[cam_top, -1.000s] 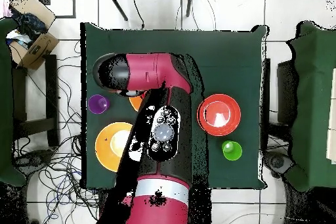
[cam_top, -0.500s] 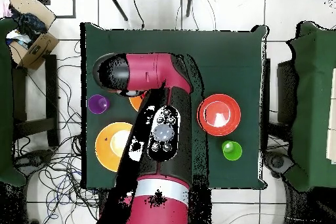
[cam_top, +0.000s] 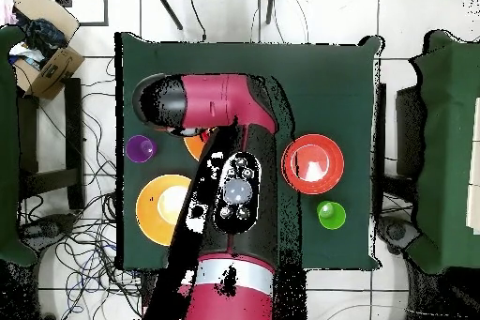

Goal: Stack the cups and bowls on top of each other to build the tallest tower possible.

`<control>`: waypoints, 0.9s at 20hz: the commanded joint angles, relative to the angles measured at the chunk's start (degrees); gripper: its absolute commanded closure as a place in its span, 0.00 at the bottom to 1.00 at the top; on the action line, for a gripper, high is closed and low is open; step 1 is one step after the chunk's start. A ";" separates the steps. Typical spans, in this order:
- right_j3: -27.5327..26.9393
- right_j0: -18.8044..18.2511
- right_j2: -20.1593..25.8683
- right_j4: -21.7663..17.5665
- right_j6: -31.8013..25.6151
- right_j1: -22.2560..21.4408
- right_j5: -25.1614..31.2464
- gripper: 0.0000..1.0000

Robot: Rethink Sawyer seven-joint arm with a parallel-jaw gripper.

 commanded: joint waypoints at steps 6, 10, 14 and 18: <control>3.66 -0.45 7.64 1.91 0.40 -3.41 0.18 0.00; 3.35 -0.16 8.07 2.62 1.01 -3.48 0.74 0.00; 2.97 0.24 7.49 2.72 1.79 -3.50 0.22 0.00; 5.16 -0.24 7.25 3.20 1.31 -5.40 -0.42 0.00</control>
